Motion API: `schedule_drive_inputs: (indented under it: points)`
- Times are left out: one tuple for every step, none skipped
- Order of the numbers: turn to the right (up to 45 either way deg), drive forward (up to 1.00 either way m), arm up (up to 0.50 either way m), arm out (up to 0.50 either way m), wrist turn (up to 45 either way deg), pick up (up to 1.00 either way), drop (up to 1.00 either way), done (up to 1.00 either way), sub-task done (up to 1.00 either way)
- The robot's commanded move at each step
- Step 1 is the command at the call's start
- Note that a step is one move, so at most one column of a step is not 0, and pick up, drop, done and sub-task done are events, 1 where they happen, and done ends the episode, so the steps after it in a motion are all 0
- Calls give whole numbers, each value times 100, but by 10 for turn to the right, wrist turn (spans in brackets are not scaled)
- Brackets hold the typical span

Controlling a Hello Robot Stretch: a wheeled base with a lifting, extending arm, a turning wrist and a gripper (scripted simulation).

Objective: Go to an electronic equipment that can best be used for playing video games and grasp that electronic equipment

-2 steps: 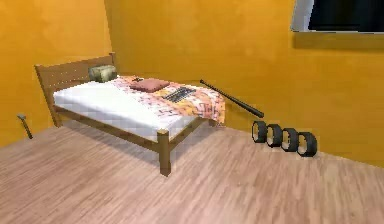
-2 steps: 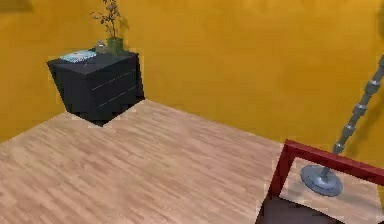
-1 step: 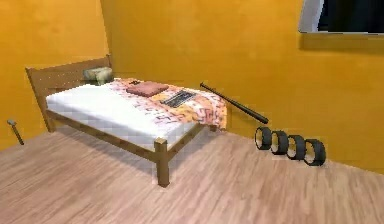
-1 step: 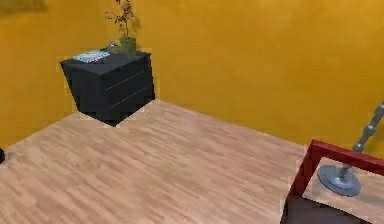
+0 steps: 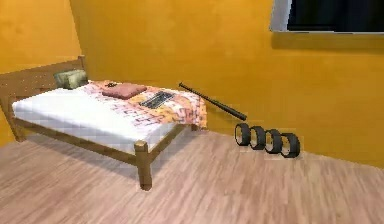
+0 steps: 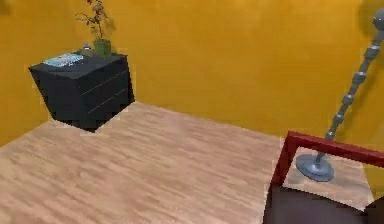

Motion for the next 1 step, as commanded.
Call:
schedule_drive_inputs:
  points:
    - [0, 100, 0, 0, 0, 0, 0, 0, 0]
